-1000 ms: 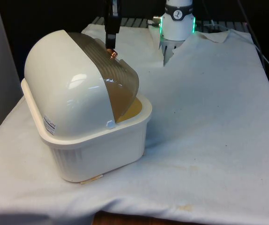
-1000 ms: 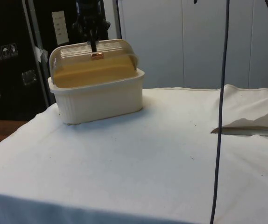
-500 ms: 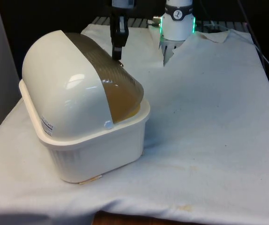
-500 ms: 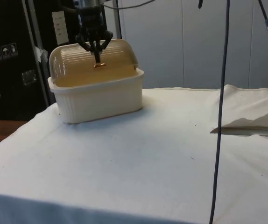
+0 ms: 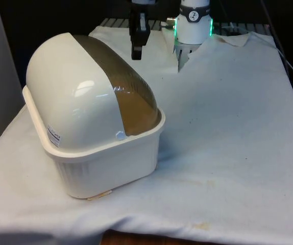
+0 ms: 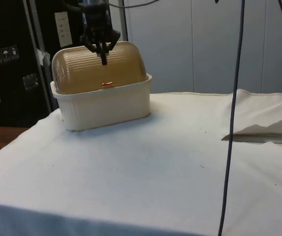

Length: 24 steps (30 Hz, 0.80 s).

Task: Open the lid, then close it.

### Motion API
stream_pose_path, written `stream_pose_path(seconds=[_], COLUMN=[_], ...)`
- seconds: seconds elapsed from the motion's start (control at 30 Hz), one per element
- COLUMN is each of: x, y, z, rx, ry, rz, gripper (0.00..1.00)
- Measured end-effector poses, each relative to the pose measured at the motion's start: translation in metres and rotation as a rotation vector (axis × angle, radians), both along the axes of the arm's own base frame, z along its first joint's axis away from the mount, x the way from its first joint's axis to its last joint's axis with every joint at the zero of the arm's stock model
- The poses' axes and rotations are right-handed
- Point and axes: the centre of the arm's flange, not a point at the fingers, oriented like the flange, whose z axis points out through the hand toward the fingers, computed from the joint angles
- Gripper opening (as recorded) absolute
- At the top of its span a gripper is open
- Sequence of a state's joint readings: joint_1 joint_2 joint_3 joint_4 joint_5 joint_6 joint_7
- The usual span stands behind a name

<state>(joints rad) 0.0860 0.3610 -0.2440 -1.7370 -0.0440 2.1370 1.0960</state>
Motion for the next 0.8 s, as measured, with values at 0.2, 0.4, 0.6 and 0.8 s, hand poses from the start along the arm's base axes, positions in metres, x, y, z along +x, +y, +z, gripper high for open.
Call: stream_pose_path(seconds=[0.2,0.4,0.6,0.8], x=[-0.007,-0.013,-0.018,-0.023], y=[0.012,0.030,0.043,0.056], z=[0.006,0.016,0.020,0.019], rx=[0.012,0.028,0.040,0.053], ry=[-0.001,0.016,0.027,0.035], rz=[0.004,0.009,0.013,0.019], gripper=[0.00,0.00,0.00,0.00])
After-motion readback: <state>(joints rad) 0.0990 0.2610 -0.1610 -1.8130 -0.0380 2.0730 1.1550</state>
